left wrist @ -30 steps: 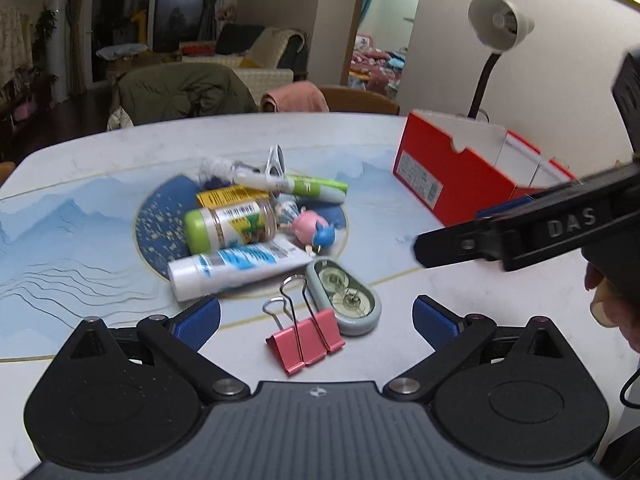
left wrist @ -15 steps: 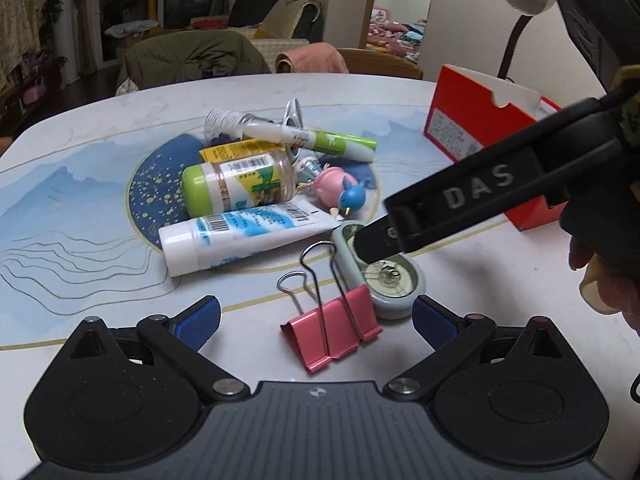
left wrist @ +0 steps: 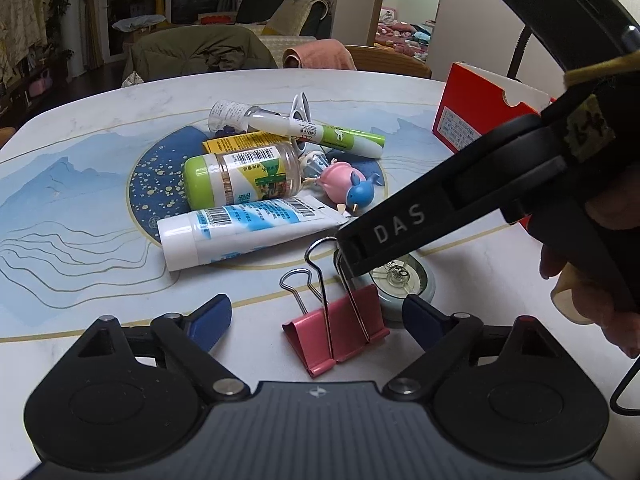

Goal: Organize rigid objects
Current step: 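Grasp the grey correction-tape roller with the right tool while the left tool grasps the pink binder clip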

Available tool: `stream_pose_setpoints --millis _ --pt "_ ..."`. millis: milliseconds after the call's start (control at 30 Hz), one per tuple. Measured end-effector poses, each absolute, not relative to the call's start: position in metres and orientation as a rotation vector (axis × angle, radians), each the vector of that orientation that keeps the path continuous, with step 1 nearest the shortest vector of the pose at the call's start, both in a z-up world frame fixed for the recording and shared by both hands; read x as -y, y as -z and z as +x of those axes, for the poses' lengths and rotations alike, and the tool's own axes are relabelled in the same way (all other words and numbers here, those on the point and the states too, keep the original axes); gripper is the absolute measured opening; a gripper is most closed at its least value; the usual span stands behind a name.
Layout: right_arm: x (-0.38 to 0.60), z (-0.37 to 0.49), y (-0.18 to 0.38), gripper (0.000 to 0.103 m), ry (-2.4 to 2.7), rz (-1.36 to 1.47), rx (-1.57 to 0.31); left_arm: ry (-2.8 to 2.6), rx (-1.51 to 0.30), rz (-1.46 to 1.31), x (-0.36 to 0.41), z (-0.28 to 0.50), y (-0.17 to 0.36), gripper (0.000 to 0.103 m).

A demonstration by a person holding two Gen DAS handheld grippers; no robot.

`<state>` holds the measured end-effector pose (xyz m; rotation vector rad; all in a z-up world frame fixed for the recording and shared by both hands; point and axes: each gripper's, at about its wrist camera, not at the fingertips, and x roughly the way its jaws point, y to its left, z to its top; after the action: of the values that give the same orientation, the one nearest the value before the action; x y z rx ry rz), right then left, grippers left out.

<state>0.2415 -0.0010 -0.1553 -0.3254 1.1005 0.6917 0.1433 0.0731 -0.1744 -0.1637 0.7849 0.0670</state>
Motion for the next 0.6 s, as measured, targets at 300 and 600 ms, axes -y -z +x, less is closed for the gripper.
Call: stream_pose_setpoints --millis 300,600 --pt "0.002 0.238 0.157 0.053 -0.691 -0.357 -1.087 -0.071 -0.799 -0.163 -0.068 0.142 0.177 0.082" --pt "0.016 0.235 0.157 0.048 -0.672 -0.341 -1.086 -0.086 -0.794 -0.162 -0.064 0.139 0.175 0.059"
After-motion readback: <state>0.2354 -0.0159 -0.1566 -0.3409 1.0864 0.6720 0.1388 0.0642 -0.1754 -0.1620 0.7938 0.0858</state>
